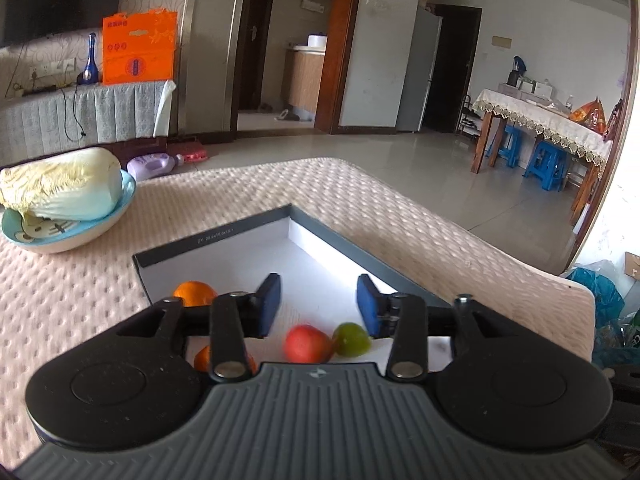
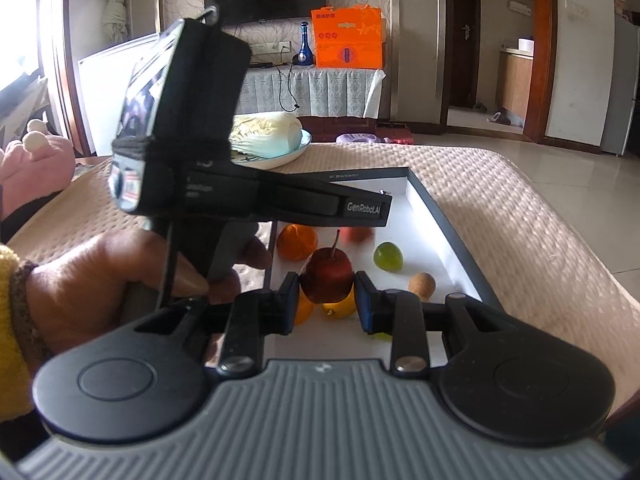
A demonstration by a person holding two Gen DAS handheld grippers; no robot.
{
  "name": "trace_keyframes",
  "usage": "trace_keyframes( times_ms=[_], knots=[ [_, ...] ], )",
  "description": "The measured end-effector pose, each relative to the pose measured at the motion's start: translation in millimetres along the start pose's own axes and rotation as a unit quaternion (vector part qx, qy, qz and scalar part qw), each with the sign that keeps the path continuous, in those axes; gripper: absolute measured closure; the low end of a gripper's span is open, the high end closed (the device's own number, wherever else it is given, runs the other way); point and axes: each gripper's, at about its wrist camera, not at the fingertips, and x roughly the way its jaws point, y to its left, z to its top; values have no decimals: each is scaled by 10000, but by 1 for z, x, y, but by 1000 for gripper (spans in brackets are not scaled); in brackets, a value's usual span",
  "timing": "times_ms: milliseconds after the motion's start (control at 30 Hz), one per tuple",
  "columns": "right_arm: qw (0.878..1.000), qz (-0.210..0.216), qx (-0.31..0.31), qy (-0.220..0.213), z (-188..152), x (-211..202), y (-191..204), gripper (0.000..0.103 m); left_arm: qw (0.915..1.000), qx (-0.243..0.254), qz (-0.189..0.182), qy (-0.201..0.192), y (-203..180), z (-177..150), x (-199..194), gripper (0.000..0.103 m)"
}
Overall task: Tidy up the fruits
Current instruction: 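Lower the apple into the box and open the left tool while the right tool holds its apple, then lower the stemmed apple into the box and open the right tool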
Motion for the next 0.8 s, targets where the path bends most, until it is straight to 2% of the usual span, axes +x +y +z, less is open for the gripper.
trace_keyframes(
  times_ms=[33,200,367,500,533,567,600,633,800],
  knots=[
    [10000,-24,14,6,0,1,-1,71,10000,9,-6,-39,0,0,-2,47],
    [9998,-196,31,85,0,9,-7,71,9997,-60,65,-242,6,3,-14,45],
    [9993,-262,55,250,0,21,-15,70,9976,-461,262,-436,24,8,-37,45],
    [9992,-315,100,229,1,24,-18,69,9953,-739,465,-412,34,6,-58,45],
    [9992,-319,131,225,1,25,-19,68,9950,-745,527,-414,34,5,-64,45],
    [9992,-305,162,221,2,25,-20,63,9947,-746,570,-418,33,4,-71,45],
    [9992,-273,180,214,2,25,-20,52,9945,-752,597,-411,31,2,-78,45],
    [9993,-276,181,163,2,24,-20,50,9945,-760,615,-385,28,-2,-85,45],
    [9992,-354,25,-172,5,15,-18,49,9955,-553,754,-176,2,-29,-126,45]
  ],
)
